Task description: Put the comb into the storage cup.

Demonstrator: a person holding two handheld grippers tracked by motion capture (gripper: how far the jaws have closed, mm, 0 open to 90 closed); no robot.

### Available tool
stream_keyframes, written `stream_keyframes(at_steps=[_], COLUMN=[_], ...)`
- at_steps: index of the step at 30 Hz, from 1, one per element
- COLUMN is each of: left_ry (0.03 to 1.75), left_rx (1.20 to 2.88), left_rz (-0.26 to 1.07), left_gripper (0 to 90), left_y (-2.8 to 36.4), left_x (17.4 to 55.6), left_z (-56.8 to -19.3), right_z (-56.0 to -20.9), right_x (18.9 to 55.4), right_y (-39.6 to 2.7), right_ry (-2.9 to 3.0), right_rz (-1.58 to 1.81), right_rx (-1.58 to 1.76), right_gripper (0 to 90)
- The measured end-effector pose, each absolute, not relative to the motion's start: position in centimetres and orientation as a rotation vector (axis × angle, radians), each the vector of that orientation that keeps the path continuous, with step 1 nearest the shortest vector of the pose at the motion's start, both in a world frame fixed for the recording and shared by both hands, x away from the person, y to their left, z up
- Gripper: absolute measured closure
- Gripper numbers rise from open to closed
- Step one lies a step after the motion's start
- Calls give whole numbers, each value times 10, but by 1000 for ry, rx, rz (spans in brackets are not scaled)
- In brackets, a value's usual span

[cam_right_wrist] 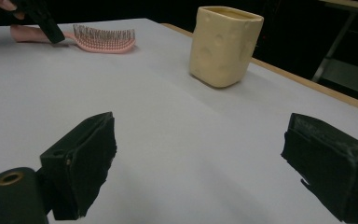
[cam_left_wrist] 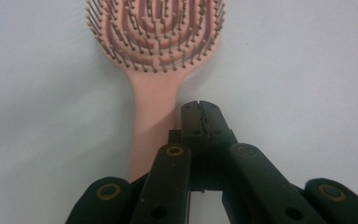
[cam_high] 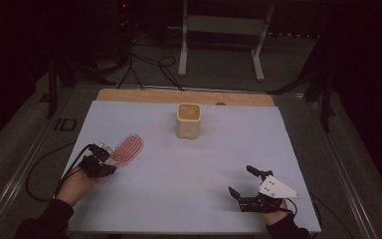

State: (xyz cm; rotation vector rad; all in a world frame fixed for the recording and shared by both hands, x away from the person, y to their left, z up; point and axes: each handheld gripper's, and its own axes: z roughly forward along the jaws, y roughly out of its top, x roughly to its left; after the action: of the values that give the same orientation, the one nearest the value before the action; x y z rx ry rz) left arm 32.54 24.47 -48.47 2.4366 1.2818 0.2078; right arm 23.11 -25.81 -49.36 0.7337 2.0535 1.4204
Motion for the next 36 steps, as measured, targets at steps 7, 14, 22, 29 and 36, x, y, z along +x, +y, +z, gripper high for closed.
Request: stream_keyframes(at_steps=[7,14,22,29,36], left_ry=[1263,1248,1243,1267,1292], left_rx=[2424,2421,2405,2409,2410], left_rz=[183,204,204,210,240], left_gripper=[899,863,782,537,234], left_y=[252,260,271,273,272], left_x=[318,311,305,309,314], left_z=[-473,-456,-442,-436,-440], right_z=[-494,-494,-494,-495,-495], right_x=[231,231,232,232,232], right_y=[-258,-257,-256,-255,-255], right_ry=[2055,2060,2064,2068,2071], right_rz=[1418,1419,1415,1412,1410], right_rx=[733,731,730,726,725], right_gripper=[91,91,91,92,91])
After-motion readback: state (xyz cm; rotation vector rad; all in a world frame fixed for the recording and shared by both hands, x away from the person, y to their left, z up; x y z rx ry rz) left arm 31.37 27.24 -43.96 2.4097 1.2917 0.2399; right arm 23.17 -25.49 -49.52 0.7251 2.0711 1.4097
